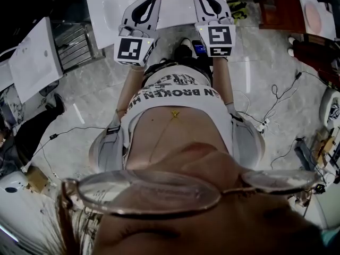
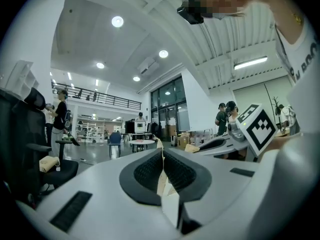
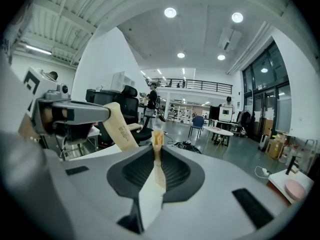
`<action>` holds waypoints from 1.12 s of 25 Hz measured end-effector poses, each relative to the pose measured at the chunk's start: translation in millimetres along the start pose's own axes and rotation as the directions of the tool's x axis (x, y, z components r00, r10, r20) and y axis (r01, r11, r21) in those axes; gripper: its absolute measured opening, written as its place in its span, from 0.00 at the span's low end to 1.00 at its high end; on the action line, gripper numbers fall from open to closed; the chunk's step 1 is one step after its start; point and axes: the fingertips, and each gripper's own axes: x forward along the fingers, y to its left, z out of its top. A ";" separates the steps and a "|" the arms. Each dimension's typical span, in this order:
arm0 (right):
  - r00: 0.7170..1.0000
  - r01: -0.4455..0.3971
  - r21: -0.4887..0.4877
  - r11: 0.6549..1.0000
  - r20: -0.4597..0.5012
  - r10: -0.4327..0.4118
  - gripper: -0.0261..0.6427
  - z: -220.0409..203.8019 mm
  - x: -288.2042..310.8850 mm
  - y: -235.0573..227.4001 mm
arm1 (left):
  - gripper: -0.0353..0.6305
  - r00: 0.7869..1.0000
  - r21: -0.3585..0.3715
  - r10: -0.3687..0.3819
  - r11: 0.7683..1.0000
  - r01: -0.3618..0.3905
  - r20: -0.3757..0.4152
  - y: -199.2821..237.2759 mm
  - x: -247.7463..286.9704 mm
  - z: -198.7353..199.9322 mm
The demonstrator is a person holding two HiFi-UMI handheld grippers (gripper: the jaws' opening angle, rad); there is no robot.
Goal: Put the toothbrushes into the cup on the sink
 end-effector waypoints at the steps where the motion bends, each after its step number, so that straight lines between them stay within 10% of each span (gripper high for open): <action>1: 1.000 -0.005 -0.001 1.000 0.002 0.005 0.13 -0.2 1.6 -7.6 | 0.08 1.000 0.001 0.009 1.000 -0.009 0.000 -1.3 5.9 1.0; 13: 0.999 -0.046 -0.014 0.999 0.024 0.047 0.13 -4.4 20.9 -64.1 | 0.08 0.996 0.001 0.087 0.996 -0.087 0.006 -5.0 52.3 5.7; 28: 0.998 0.070 -0.010 0.997 -0.005 -0.070 0.13 6.9 48.1 -70.5 | 0.08 0.998 -0.002 -0.052 0.999 0.052 0.033 28.4 80.3 11.9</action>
